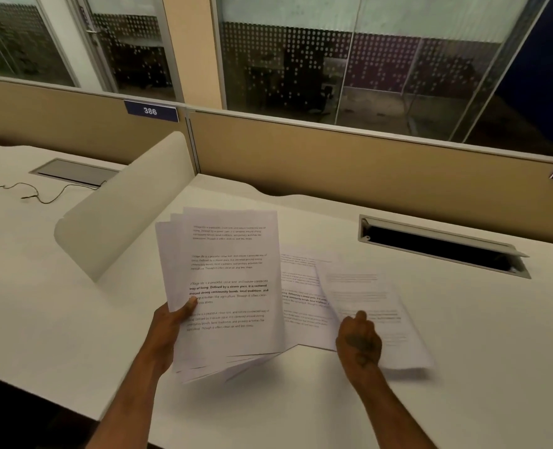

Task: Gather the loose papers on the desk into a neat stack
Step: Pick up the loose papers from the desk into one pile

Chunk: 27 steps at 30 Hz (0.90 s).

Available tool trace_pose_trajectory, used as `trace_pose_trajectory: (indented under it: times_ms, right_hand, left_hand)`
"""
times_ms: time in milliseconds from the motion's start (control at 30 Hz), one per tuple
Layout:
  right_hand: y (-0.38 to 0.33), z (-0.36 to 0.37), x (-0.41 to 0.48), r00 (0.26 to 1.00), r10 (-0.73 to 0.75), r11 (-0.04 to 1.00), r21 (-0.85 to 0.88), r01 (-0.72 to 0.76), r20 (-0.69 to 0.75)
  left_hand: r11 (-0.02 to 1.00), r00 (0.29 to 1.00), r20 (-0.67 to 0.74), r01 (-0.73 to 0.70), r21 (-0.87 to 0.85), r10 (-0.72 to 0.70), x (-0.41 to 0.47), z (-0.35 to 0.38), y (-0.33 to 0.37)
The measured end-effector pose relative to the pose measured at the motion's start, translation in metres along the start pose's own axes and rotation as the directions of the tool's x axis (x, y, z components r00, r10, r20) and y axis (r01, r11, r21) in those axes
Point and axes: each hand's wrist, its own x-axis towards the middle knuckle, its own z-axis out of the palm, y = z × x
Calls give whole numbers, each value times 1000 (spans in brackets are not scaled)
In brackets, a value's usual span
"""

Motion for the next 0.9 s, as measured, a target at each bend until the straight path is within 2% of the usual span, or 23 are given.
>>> trace_pose_trajectory:
  times_ms: [33, 67, 100, 167, 233, 267, 367, 433, 533, 600, 700, 800, 867, 900]
  right_hand:
    - [1, 8, -4, 998, -22, 997, -71, 27, 65]
    - [-2, 9, -7, 982, -13, 993, -114, 35, 189]
    - [-2, 15, -6, 958, 33, 996, -90, -7, 284]
    - [1, 22, 5, 911, 186, 980, -7, -197, 368]
    - [13, 13, 23, 879, 301, 918, 136, -372, 371]
    - [23, 7, 32, 880, 346, 892, 175, -416, 327]
    - [67, 1, 56, 841, 496, 847, 94, -524, 217]
    - [90, -1, 62, 760, 590, 787, 15, -617, 272]
    - [107, 0, 71, 669, 649, 699, 65, -713, 363]
    - [112, 1, 77, 667, 625, 669, 164, -725, 406]
    - [112, 1, 83, 728, 504, 639, 368, -676, 464]
    - [97, -2, 95, 795, 334, 474, 639, -606, 506]
    - [80, -2, 106, 812, 267, 366, 725, -583, 518]
    - [69, -1, 110, 818, 250, 344, 742, -576, 519]
  left_hand:
    - [1000, 1000, -3, 2, -5, -2, 0, -2, -2]
    - [1000, 1000, -7, 4, -11, -4, 1, -4, -4]
    - [1000, 1000, -11, 6, -17, -6, 1, -5, -6]
    - [1000, 1000, -9, 5, -23, -5, 1, -7, -9]
    - [1000, 1000, -10, 4, -25, -4, 4, -10, -11]
    - [1000, 1000, -15, 2, -27, -2, 5, -11, -11]
    - [999, 1000, -24, 0, -36, -1, 7, -12, -11]
    - [999, 1000, -23, -2, -39, 1, 8, -12, -11]
    - [999, 1000, -20, -2, -47, 1, 11, -11, -12]
    - [999, 1000, -28, 1, -50, -2, 14, -11, -12]
    - [998, 1000, -27, 6, -58, -8, 18, -13, -11]
    - [998, 999, -38, 4, -64, -7, 21, -19, -9]
    - [998, 999, -48, 4, -70, -8, 23, -25, -7]
    - [998, 999, -53, 4, -70, -8, 24, -28, -6]
